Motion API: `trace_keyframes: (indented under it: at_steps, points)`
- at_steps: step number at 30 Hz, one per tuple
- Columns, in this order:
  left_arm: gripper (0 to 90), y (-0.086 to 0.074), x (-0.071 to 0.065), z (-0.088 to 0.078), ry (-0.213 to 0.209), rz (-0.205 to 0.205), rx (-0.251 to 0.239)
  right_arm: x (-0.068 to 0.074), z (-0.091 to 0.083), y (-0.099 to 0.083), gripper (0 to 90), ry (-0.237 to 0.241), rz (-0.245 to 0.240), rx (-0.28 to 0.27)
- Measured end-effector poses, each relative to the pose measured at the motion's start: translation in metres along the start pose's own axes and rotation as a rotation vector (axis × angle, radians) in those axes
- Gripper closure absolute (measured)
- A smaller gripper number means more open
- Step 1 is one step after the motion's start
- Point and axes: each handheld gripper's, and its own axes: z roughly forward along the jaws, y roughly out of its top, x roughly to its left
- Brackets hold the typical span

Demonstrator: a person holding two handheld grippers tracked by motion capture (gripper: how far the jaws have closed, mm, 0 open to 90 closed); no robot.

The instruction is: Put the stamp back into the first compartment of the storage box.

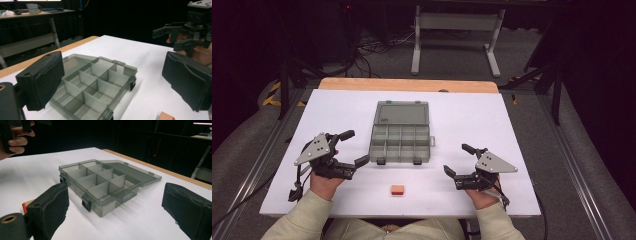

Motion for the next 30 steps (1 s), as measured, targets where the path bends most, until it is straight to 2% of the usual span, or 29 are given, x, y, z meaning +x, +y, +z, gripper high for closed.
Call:
trace_keyframes:
  at_steps: [2,8,15,21,26,28,30]
  points:
    - [5.0,0.003,-0.003,0.005,-0.024,0.010,0.004,0.000,0.000,0.000,7.8,0.002,0.003,0.001]
    - [5.1,0.007,-0.009,0.017,-0.061,0.013,0.019,0.000,0.000,0.000,7.8,0.007,0.004,-0.003]
    - [5.9,0.011,-0.023,0.040,-0.117,0.072,0.061,-0.001,-0.002,0.000,7.9,0.010,0.011,-0.007]
    - [5.9,0.011,-0.027,0.048,-0.154,0.069,0.065,-0.001,-0.001,0.000,7.8,0.013,0.010,-0.006]
    - [6.4,0.013,-0.029,0.057,-0.197,0.075,0.097,-0.002,-0.001,0.000,7.8,0.016,0.012,-0.004]
    - [6.2,0.013,-0.031,0.062,-0.223,0.062,0.118,-0.002,-0.001,-0.001,7.8,0.017,0.013,-0.002]
    - [6.1,0.012,-0.032,0.064,-0.230,0.065,0.118,-0.002,-0.001,-0.001,7.9,0.017,0.014,-0.003]
